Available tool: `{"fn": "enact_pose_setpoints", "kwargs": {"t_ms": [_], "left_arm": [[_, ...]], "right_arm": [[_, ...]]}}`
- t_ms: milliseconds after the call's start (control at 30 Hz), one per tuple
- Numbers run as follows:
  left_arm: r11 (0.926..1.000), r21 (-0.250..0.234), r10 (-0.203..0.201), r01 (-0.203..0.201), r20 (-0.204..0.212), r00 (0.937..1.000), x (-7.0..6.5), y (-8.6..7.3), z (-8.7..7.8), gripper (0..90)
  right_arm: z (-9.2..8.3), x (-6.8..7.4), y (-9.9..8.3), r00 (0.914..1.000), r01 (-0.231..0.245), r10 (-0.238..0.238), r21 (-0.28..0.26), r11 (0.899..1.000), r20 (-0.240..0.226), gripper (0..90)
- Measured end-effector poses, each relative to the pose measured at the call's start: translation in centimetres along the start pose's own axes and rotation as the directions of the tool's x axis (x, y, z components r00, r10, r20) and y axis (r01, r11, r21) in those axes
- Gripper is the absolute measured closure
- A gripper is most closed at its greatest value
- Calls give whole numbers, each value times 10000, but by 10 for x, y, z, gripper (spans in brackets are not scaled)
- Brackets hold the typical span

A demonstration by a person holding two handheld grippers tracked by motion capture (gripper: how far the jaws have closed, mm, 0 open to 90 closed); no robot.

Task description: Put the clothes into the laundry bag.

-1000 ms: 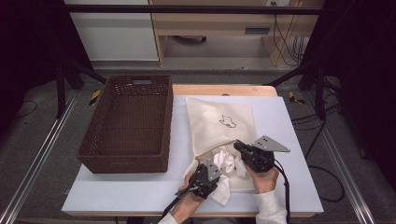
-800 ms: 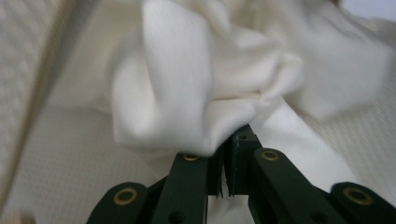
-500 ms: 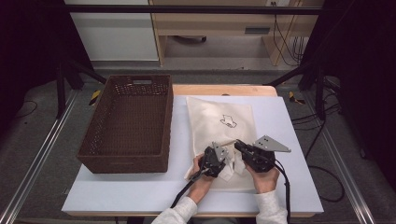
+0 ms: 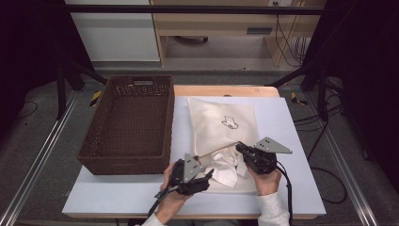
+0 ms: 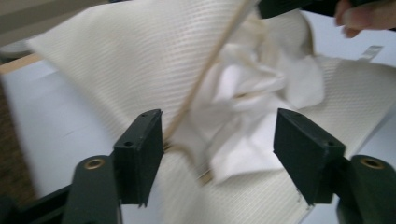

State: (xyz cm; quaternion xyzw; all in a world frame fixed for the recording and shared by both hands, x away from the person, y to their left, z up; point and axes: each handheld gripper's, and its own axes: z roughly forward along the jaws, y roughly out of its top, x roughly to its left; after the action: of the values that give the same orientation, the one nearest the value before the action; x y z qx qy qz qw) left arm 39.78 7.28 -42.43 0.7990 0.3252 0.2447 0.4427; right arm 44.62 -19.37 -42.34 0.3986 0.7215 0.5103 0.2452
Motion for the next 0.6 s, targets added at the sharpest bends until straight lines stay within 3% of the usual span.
{"fn": "enact_pose_setpoints", "kwargs": {"t_ms": [100,233,300,433,600], "left_arm": [[9979,578,-274,289,-260,9993,17,-13,-5,314],[9872,1508,-511,514,-61,9987,27,-31,7,328],[9830,1713,-738,663,382,9965,27,-40,13,389],[9822,1785,-752,578,923,9929,26,-52,21,583],[9802,1780,-1048,863,973,9897,28,-60,20,787]], "right_arm": [[1,1,0,10000,20,-20,39,10000,-18,869],[2,2,-1,10000,17,-17,82,10000,-43,867],[2,2,-1,10000,28,-27,167,9999,-63,867],[3,5,-2,9999,120,-119,303,9995,-23,865],[6,10,-4,9995,249,-259,511,9984,185,833]]}}
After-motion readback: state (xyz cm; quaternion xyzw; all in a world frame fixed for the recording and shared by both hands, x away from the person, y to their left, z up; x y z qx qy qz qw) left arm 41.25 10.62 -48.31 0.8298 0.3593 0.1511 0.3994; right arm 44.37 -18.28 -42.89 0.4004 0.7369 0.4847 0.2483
